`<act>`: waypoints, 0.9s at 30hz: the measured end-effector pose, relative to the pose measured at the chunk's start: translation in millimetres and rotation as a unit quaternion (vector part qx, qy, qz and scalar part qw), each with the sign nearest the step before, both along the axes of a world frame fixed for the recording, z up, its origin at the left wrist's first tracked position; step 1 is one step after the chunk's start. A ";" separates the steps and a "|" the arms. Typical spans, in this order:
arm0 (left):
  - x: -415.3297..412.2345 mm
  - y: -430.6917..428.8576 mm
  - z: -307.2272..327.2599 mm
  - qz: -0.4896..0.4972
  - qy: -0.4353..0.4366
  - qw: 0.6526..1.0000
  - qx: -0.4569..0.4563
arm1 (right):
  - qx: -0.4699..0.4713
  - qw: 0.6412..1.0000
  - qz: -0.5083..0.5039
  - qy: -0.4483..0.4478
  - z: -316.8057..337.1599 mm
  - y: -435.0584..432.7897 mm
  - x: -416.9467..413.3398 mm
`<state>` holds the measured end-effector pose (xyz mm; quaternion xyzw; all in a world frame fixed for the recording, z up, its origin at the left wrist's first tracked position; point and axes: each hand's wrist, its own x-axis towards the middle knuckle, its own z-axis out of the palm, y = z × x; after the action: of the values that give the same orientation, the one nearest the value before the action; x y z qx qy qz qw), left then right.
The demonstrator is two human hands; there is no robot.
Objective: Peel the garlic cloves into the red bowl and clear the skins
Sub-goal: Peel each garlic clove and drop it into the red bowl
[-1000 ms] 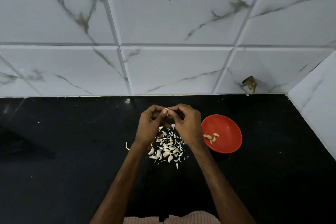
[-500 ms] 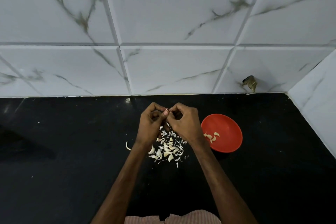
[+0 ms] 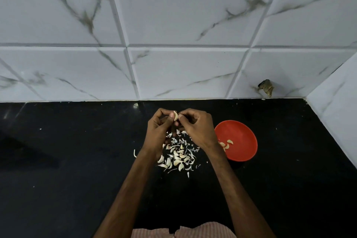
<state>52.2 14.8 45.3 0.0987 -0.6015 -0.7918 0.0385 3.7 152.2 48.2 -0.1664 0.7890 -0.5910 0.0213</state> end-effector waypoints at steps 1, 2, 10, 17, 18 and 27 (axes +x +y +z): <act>-0.3 0.0 -0.1 0.003 0.005 1.000 -0.005 | 0.012 1.000 -0.001 0.009 1.0 -0.3 -0.4; -0.6 -0.2 -0.2 0.004 0.013 1.000 -0.011 | 0.019 1.000 -0.001 0.012 1.9 -0.5 -0.8; -2.7 -2.1 -2.0 -0.013 0.037 0.994 -0.100 | 0.073 0.997 0.023 -0.006 4.5 1.8 -2.8; -3.7 -8.2 -3.6 -0.032 0.028 0.996 -0.082 | 0.038 0.998 0.030 -0.044 1.1 0.4 -2.9; -3.6 -8.8 -4.1 -0.035 0.026 0.996 -0.078 | 0.037 0.998 0.032 -0.046 0.8 -0.1 -2.9; -3.1 -10.6 -5.0 -0.025 0.031 0.995 -0.095 | 0.050 0.998 0.010 -0.038 2.7 -6.1 1.1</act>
<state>49.1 4.2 40.3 0.0548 -0.6746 -0.7347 0.0467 4.8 146.1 51.0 -0.1508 0.8142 -0.5568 0.0655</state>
